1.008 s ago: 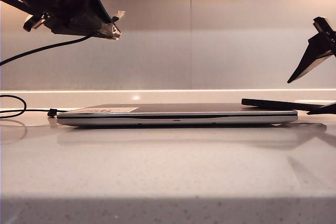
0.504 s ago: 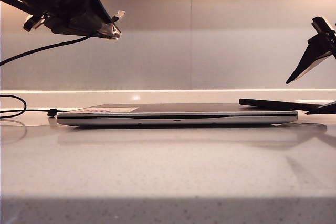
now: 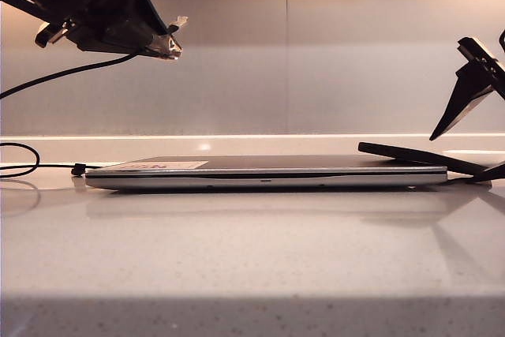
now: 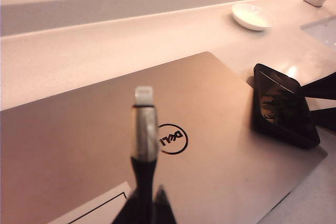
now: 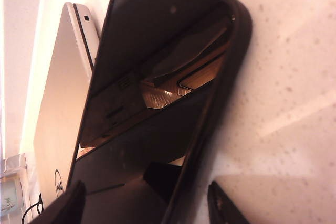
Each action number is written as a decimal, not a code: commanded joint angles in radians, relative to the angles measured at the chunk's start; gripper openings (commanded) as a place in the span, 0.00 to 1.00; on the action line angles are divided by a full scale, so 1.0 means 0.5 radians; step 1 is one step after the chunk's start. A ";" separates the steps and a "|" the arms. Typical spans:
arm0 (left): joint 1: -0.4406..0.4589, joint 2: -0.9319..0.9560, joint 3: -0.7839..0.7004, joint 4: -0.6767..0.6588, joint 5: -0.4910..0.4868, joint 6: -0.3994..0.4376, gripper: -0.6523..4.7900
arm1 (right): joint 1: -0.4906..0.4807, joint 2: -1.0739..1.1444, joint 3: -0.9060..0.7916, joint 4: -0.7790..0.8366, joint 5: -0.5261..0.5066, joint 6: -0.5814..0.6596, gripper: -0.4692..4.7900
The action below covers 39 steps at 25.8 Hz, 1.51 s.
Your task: Pick up the charging cable and the phone, plug the charging cable into the charging port on the phone, and finally place them back on the table.
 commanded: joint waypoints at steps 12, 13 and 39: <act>-0.002 -0.005 0.007 0.027 0.003 0.002 0.11 | 0.109 0.104 -0.018 -0.114 0.132 0.037 0.71; -0.002 -0.005 0.007 0.027 0.003 0.002 0.11 | 0.110 0.107 -0.018 -0.111 0.133 0.037 0.71; -0.002 -0.005 0.007 0.027 0.003 0.002 0.11 | 0.110 0.157 -0.018 0.041 0.170 0.148 0.19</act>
